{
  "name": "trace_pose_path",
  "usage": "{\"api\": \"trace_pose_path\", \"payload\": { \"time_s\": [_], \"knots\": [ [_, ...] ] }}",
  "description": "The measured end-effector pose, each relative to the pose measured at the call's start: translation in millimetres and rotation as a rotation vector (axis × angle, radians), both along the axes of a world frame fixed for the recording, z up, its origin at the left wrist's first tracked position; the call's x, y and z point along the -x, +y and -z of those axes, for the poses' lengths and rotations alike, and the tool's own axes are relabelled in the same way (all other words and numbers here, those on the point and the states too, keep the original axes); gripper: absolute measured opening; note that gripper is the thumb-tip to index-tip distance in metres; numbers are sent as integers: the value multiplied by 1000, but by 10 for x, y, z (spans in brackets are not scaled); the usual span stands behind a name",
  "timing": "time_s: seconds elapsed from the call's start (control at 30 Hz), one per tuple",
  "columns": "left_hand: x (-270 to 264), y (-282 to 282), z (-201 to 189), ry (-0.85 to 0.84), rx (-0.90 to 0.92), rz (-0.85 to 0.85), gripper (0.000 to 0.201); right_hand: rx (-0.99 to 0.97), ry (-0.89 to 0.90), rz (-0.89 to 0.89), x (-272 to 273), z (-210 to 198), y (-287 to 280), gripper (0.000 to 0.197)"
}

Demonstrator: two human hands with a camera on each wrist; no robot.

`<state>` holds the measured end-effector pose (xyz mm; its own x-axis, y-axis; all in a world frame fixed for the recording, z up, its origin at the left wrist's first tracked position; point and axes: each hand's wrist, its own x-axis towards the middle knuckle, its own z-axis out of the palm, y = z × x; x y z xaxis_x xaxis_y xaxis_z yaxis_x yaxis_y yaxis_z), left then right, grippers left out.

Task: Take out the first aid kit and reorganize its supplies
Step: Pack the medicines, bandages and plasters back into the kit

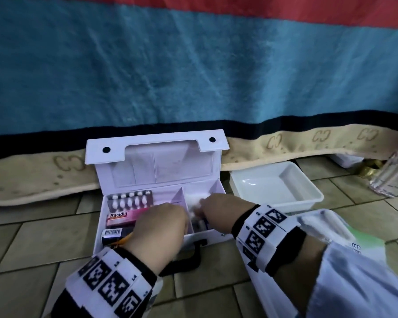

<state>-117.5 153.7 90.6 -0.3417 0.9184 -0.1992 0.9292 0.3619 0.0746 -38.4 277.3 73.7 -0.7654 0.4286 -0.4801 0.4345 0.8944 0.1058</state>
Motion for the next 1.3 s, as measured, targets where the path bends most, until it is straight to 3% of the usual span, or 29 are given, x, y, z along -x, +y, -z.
{"api": "trace_pose_path", "payload": {
  "time_s": [0.07, 0.23, 0.33, 0.4, 0.5, 0.57, 0.63, 0.73, 0.83, 1.0, 1.17, 1.3],
  "knots": [
    [6, 8, -11, -22, 8, -10, 21, 2, -30, -1, -1, 6, -25, 36],
    [16, 27, -29, -35, 5, -14, 14, 13, 149, 36, -59, -84, -12, 36],
    [30, 47, -11, -40, 8, -25, 15, 27, 44, 60, -44, -26, -98, 35],
    [53, 61, 9, -47, 16, -28, 17, 63, 64, 34, -95, -87, -95, 42],
    [89, 75, 27, -85, 23, -31, 14, 196, 366, 143, -356, -391, -27, 57],
    [106, 91, 39, -94, 28, -20, 12, 177, 599, 258, -599, -579, 54, 55],
    [103, 107, 38, -92, 33, -2, 11, 103, 688, 348, -869, -653, 166, 47],
    [88, 118, 18, -76, 39, 20, 18, 0, 493, 375, -1262, -608, 216, 30],
    [80, 113, -7, -64, 41, 33, 16, 47, 287, 335, -1462, -372, 123, 32],
    [73, 117, -33, -68, 59, 32, 16, 121, 290, 270, -1429, -76, 55, 48],
    [68, 119, -55, -108, 75, -7, 15, 66, 244, 249, -1233, 162, 80, 33],
    [68, 89, -50, -119, 64, -21, 11, 42, 154, 250, -1188, 41, 164, 24]
  ]
}}
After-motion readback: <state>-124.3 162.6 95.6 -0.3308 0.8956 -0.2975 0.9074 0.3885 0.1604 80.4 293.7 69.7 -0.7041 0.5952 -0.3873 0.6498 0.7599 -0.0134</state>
